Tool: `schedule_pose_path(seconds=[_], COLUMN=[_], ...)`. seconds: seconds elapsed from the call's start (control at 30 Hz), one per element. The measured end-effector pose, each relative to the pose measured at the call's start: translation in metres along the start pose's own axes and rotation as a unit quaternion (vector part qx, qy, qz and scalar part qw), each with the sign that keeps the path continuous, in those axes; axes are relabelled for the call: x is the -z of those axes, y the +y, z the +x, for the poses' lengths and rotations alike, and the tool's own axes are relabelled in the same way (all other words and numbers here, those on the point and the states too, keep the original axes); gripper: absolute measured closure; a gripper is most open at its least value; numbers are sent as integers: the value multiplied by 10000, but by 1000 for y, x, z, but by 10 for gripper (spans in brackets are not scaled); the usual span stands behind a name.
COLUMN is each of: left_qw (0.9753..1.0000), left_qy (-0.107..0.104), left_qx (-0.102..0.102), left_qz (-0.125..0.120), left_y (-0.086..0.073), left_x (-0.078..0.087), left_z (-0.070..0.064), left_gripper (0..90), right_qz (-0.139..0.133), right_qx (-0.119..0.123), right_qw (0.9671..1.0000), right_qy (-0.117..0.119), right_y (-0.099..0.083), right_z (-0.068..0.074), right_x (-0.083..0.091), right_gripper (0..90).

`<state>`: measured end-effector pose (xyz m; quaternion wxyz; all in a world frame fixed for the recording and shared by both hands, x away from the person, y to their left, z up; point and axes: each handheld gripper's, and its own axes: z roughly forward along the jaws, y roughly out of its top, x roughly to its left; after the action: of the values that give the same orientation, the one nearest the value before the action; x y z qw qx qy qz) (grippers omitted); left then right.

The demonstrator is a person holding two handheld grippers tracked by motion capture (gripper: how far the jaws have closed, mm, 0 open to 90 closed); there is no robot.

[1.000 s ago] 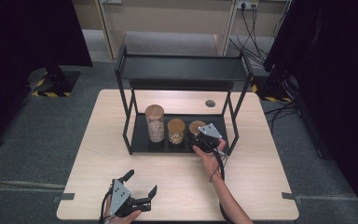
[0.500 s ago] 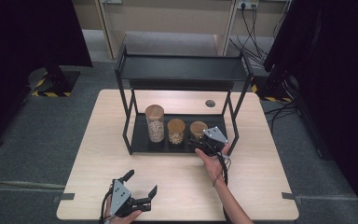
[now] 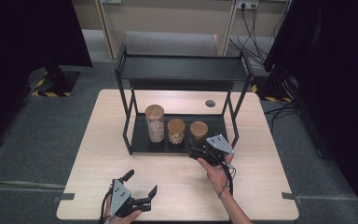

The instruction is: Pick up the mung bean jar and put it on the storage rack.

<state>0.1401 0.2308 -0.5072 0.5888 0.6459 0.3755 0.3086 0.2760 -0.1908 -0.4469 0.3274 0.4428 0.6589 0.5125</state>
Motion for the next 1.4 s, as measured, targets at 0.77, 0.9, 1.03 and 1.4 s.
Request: schedule_pose_path(seconds=[0.77, 0.9, 1.03, 1.4], left_qw=[10000, 10000, 10000, 10000], left_qy=[7, 7, 8, -4], left_qx=[-2, 7, -5, -3], left_qz=[-1, -11, -2, -22], left_y=[0, -1, 0, 0], left_x=[0, 0, 0, 1], left_z=[-1, -1, -1, -1], left_gripper=[11, 11, 11, 11], right_qz=[-387, -418, -446, -434], right_qx=[14, -35, 13, -69], right_qw=[9984, 9981, 9979, 9980], right_qy=[421, 461, 461, 446], right_y=[-17, -23, -29, -43], right_z=[-1, -2, -2, -4], right_x=[63, 73, 82, 101], right_gripper=[28, 29, 29, 29])
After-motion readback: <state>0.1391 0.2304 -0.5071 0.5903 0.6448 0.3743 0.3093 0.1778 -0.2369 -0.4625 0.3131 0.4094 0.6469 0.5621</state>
